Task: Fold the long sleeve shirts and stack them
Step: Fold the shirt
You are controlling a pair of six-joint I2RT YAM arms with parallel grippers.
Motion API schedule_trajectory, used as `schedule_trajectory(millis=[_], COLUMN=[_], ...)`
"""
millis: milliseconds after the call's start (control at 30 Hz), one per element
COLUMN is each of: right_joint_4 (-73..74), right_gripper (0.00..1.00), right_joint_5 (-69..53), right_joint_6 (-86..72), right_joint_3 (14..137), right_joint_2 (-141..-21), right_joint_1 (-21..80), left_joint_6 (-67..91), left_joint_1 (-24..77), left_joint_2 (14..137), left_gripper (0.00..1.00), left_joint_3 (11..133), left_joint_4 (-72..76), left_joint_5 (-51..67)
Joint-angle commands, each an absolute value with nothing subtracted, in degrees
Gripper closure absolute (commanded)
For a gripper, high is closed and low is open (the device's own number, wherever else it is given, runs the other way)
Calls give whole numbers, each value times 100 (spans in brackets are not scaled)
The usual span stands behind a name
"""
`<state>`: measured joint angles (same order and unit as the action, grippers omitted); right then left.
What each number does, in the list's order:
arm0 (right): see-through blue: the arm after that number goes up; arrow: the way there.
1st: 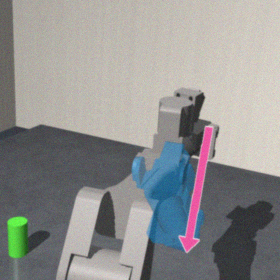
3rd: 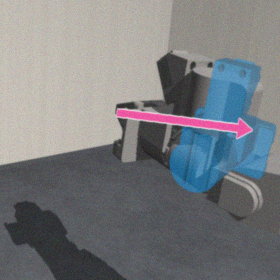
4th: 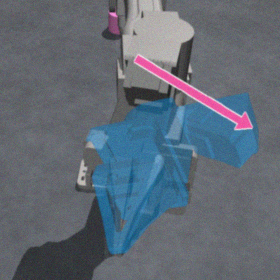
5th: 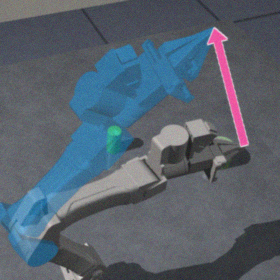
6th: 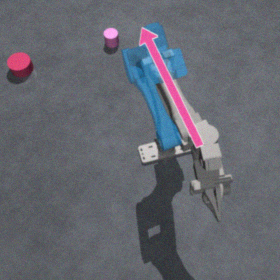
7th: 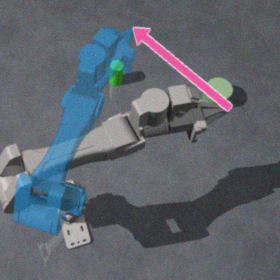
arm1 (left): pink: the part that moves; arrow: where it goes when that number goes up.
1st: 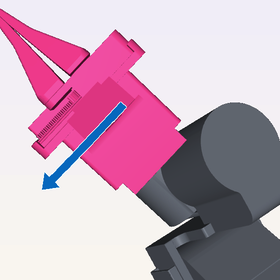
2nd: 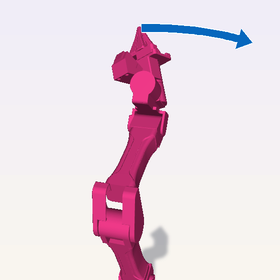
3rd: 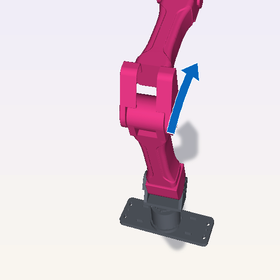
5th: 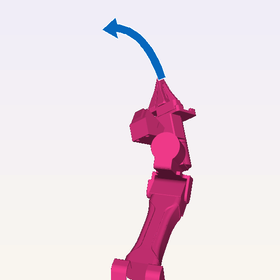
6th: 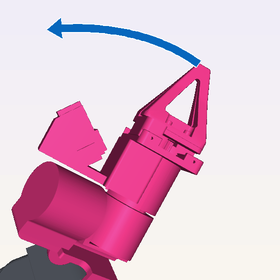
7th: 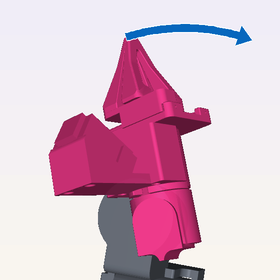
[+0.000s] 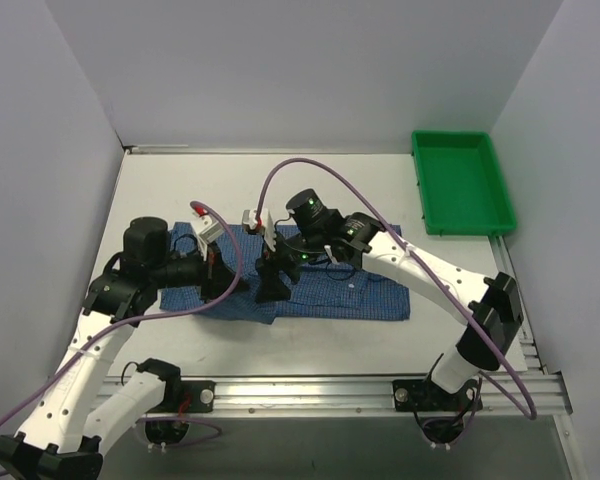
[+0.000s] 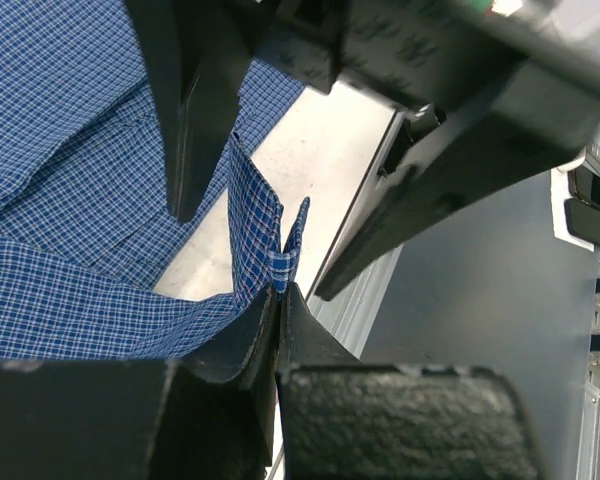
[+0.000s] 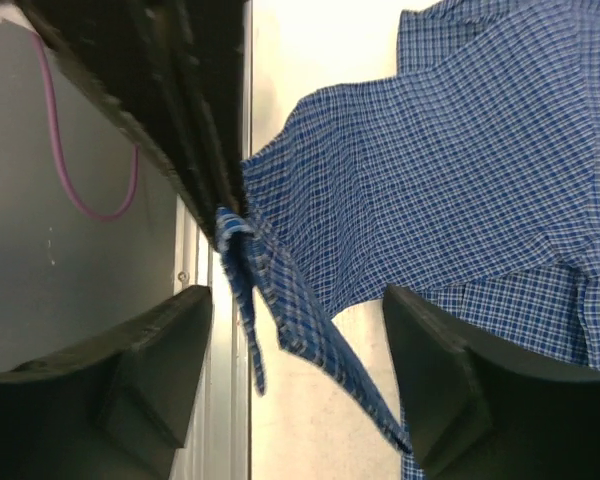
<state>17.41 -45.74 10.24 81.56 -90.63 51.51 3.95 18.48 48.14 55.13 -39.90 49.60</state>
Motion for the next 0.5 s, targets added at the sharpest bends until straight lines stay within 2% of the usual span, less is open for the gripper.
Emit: schedule_trajectory(millis=[0,33,67,100,133,200,233,367,433,467], right_joint_4=[1916,1933,1934,1951,1969,1986,2004,2030,2021,2021], right_gripper=[34,37,50,57,74,93,100,100,100,100], right_joint_5=[-4843,-4869,-4895,-4913,-4922,-4861,-4817,-4702,-4589,-4553], right_joint_6=[1169,1169,1169,1152,1143,1125,1090,976,906,844], right_joint_3=[8385,8385,8376,8367,8358,8332,8332,8314,8323,8323], right_joint_2=[-9149,-9176,-9176,-9184,-9167,-9115,-9062,-8842,-8745,-8710], right_joint_1=[5203,5203,5212,5212,5212,5221,5221,5221,5212,5212], left_joint_6=[272,299,316,334,386,439,518,738,904,966], left_joint_1=[1890,1881,1890,1890,1890,1881,1881,1881,1872,1881], left_joint_2=[4825,4834,4843,4851,4860,4869,4878,4869,4808,4721], left_gripper=[94,95,94,94,91,83,69,41,32,23], left_joint_3=[5564,5563,5563,5555,5572,5581,5607,5756,5835,5923], left_joint_4=[-3735,-3735,-3735,-3744,-3735,-3735,-3735,-3735,-3674,-3604], left_joint_5=[5116,5063,4993,4923,4826,4450,4256,2991,2386,2199])
